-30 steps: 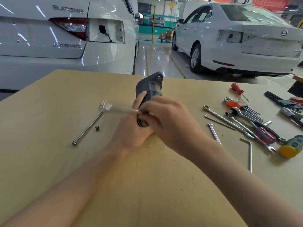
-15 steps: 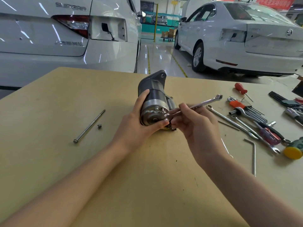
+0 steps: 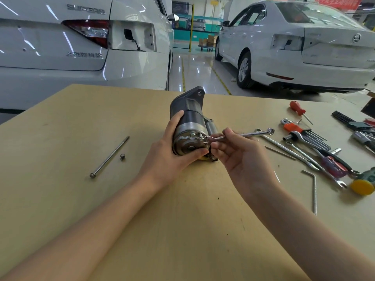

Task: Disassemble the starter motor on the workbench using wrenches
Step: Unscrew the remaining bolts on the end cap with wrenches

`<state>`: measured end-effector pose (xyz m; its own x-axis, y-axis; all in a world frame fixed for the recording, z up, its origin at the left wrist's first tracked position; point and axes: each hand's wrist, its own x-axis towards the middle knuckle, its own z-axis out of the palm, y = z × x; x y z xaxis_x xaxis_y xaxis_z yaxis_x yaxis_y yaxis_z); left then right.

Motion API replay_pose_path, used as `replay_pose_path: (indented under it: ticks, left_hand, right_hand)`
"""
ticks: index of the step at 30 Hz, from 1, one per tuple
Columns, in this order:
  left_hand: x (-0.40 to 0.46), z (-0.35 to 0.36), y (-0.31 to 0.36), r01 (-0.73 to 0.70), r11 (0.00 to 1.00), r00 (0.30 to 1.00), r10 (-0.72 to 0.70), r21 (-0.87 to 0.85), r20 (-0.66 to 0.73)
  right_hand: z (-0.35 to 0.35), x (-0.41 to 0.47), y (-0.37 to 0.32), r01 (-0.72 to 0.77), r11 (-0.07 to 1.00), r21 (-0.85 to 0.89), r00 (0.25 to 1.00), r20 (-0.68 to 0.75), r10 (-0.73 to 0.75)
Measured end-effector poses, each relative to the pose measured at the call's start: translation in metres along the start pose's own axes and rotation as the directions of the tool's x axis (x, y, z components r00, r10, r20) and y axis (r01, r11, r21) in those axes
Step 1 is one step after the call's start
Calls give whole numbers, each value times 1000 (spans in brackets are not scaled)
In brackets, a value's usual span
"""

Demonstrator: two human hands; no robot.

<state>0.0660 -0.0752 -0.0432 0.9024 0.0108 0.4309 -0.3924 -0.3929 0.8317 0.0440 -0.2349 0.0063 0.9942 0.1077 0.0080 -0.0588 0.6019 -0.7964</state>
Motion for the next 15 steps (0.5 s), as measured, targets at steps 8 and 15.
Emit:
replay_pose_path:
  ticks: [8,15]
  left_hand:
    - [-1,-1,3,4,1000,1000,-4,-19,7]
    - [-1,-1,2,1,1000,1000,-1,-2,1]
  right_hand:
    - [1,-2,7,20,999,29,1000,-6,-20]
    - [4,-6,10,-32,983,182,999,-34,39]
